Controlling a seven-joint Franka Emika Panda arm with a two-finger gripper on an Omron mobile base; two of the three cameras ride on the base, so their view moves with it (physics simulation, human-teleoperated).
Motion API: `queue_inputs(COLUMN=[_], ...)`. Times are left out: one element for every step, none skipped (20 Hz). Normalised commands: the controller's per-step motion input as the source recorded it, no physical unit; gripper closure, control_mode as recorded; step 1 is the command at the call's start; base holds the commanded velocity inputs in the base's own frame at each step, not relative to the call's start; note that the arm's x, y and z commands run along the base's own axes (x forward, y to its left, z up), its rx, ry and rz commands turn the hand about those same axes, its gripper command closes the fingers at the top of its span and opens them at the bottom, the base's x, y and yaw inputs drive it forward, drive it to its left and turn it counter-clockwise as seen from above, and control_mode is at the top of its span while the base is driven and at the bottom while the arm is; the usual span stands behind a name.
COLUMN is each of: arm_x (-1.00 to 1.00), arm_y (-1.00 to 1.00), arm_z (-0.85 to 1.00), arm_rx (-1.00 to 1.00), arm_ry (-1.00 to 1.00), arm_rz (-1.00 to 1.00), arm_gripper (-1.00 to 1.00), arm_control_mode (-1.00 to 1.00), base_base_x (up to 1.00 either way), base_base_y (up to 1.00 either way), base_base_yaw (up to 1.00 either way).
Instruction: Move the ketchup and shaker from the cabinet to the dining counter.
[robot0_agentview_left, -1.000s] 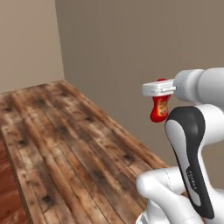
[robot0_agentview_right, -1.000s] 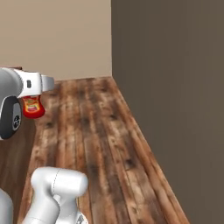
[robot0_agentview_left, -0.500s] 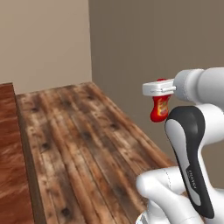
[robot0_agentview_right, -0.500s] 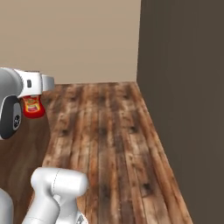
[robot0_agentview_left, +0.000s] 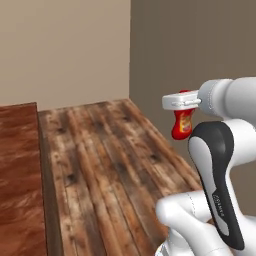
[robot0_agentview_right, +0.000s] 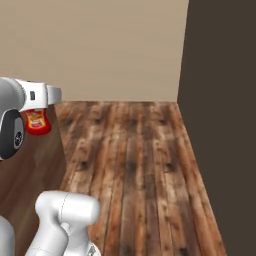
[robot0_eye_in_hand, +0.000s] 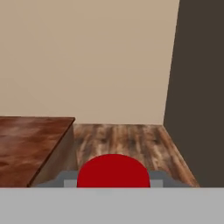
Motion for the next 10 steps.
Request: queue_inputs(arm_x=[0.0,0.0,0.0,0.0,0.0,0.0,0.0,0.0,0.0,0.0], arm_y=[0.0,0.0,0.0,0.0,0.0,0.0,0.0,0.0,0.0,0.0], arm_z=[0.0,0.0,0.0,0.0,0.0,0.0,0.0,0.0,0.0,0.0], arm_rx=[0.0,0.0,0.0,0.0,0.0,0.0,0.0,0.0,0.0,0.0], arm_ry=[0.0,0.0,0.0,0.0,0.0,0.0,0.0,0.0,0.0,0.0], arm_rz=[0.0,0.0,0.0,0.0,0.0,0.0,0.0,0.0,0.0,0.0], arm_gripper=[1.0,1.0,1.0,1.0,1.0,1.0,1.0,1.0,1.0,1.0], arm_control_mode=[1.0,1.0,1.0,1.0,1.0,1.0,1.0,1.0,1.0,1.0], base_base_x=[0.87,0.87,0.87,0.87,0.86,0.85,0.84,0.81,0.78,0.78], base_base_y=[-0.13,-0.13,-0.13,-0.15,-0.16,-0.17,-0.18,-0.21,-0.24,-0.25], base_base_yaw=[0.21,0.2,0.2,0.2,0.19,0.19,0.19,0.19,0.19,0.19])
